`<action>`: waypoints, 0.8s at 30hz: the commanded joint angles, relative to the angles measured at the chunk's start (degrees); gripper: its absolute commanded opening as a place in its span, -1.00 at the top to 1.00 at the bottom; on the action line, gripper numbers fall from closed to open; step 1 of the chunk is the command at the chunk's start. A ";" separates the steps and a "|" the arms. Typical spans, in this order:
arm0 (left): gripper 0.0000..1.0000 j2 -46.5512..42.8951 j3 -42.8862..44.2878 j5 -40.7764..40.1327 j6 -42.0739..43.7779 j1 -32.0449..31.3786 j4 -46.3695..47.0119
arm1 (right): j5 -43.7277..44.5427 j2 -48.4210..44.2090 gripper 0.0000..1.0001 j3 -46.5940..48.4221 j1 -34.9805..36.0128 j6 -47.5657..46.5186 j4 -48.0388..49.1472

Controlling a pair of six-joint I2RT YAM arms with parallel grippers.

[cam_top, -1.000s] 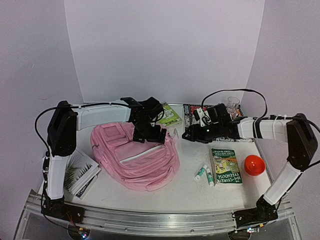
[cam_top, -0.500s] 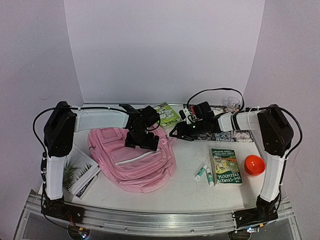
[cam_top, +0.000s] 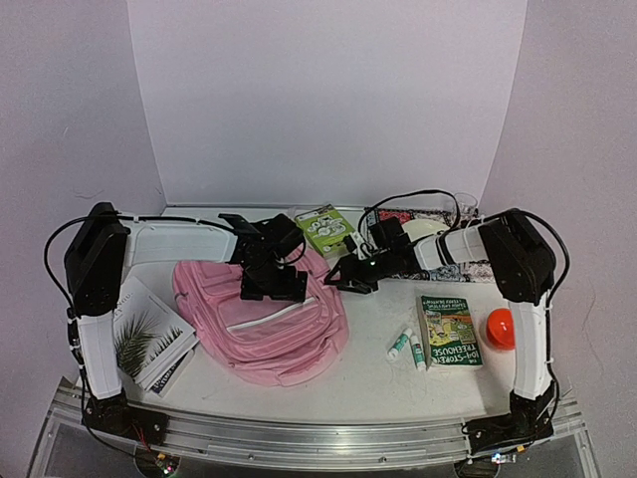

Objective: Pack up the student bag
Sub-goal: Adjust the student bag at the center of the board.

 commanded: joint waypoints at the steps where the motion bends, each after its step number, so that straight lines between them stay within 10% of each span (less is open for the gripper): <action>1: -0.98 -3.21 -2.17 1.89 -1.22 0.10 1.76 | -4.97 2.80 -0.07 3.27 1.16 2.06 2.86; 5: -0.99 -4.54 -3.48 1.90 -1.37 0.10 2.90 | -6.83 4.77 0.07 4.63 1.84 2.51 4.21; 12: -0.99 -6.95 -4.04 0.97 -1.58 0.32 3.50 | -6.82 1.46 0.97 1.54 1.94 1.99 5.44; 24: -0.99 -5.52 -0.10 1.93 -2.66 5.21 3.39 | 0.50 -12.72 1.00 -14.69 3.11 1.89 8.76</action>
